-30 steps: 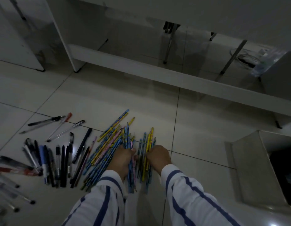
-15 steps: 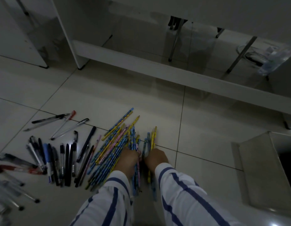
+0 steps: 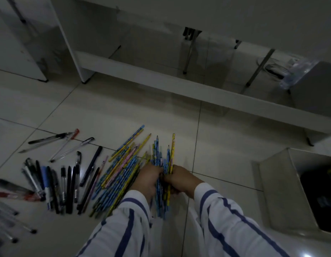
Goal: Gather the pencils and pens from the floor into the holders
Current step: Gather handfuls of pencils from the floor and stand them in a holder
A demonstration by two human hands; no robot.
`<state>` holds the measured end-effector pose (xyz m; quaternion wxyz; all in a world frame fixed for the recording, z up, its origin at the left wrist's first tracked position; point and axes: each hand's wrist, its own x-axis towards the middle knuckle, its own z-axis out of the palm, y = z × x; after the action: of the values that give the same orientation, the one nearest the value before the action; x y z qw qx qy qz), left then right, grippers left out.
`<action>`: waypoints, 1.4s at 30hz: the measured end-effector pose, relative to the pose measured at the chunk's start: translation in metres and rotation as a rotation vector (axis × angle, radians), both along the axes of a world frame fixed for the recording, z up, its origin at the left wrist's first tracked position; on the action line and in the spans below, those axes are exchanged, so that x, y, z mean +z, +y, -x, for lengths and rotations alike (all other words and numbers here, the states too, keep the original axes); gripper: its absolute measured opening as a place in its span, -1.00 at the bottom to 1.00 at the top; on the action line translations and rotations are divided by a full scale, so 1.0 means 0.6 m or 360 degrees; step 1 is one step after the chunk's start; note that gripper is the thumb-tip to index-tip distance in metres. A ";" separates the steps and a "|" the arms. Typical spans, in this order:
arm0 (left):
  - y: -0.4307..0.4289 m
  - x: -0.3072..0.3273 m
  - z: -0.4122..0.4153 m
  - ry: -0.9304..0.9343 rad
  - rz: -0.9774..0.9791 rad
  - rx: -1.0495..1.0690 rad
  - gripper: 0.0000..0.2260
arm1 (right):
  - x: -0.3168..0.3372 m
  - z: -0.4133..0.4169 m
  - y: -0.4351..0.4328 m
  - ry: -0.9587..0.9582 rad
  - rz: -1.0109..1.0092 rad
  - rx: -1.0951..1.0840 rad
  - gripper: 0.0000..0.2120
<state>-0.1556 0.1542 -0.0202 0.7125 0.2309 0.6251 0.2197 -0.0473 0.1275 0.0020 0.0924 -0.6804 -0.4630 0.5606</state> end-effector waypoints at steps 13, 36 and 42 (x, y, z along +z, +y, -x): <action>-0.066 0.102 -0.108 -0.0234 -0.0225 -0.0312 -0.85 | 0.086 -0.096 -0.070 0.0007 -0.0033 -0.0023 -0.71; -0.230 0.389 -0.599 -0.0511 -0.1172 -0.1165 -0.48 | 0.418 -0.582 -0.287 -0.0649 -0.0670 -0.0451 -0.86; -0.243 0.352 -0.714 -0.0331 -0.1224 -0.1409 -0.44 | 0.368 -0.705 -0.310 -0.0547 -0.0669 -0.0665 -0.75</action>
<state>0.2728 0.0082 0.1908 0.6590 0.6883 0.2719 0.1340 0.3757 -0.0584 0.2230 0.2640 -0.8111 -0.4279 0.2990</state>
